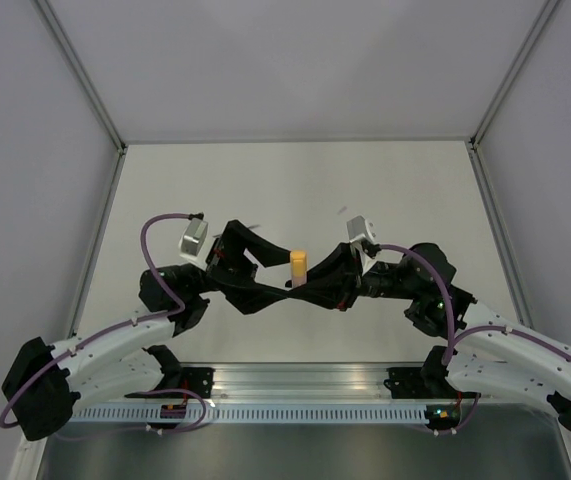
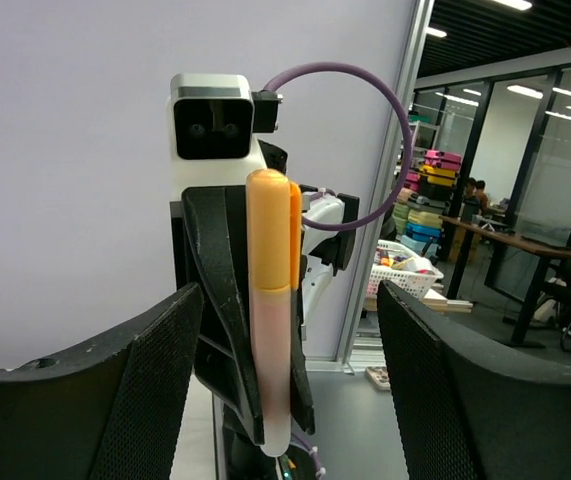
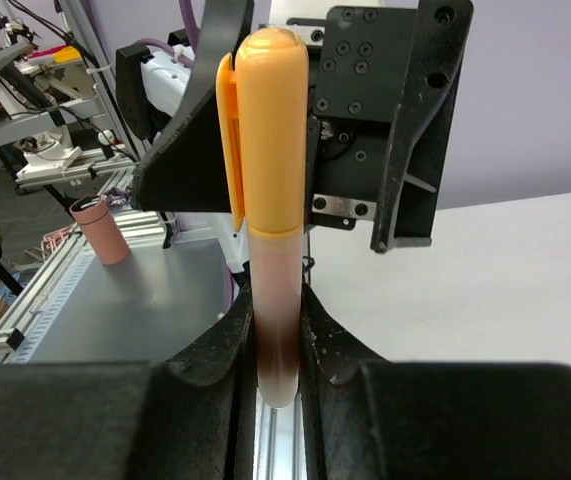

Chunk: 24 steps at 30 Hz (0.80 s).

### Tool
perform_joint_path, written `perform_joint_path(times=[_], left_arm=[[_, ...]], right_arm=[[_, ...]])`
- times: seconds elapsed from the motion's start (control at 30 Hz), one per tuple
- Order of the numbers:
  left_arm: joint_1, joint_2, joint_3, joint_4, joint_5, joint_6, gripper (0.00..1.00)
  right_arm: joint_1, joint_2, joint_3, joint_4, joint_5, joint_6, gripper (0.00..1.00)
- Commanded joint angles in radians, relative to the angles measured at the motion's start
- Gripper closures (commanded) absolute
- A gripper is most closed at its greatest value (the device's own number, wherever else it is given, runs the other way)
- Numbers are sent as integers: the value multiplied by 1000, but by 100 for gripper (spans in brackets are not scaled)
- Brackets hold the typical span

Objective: Insert the pens into the pen caps

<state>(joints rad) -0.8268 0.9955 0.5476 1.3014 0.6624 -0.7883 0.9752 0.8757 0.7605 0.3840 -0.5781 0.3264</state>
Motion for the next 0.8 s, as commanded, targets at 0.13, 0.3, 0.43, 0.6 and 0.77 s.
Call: perform_joint_path(times=[0.13, 0.3, 0.43, 0.6, 0.77], left_arm=[[-1, -173, 43, -350, -1, 176, 21], [0, -285, 204, -848, -220, 316, 19], [0, -252, 395, -1099, -247, 426, 18], [0, -104, 599, -1211, -61, 501, 26], [-2, 3, 667, -1288, -95, 469, 72]], right_arm=[[-3, -46, -13, -78, 24, -67, 100], [-3, -60, -38, -148, 44, -107, 100], [-3, -57, -50, -140, 32, -101, 100], [-1, -30, -64, -112, 3, -78, 100], [-3, -34, -70, -115, 14, -78, 100]])
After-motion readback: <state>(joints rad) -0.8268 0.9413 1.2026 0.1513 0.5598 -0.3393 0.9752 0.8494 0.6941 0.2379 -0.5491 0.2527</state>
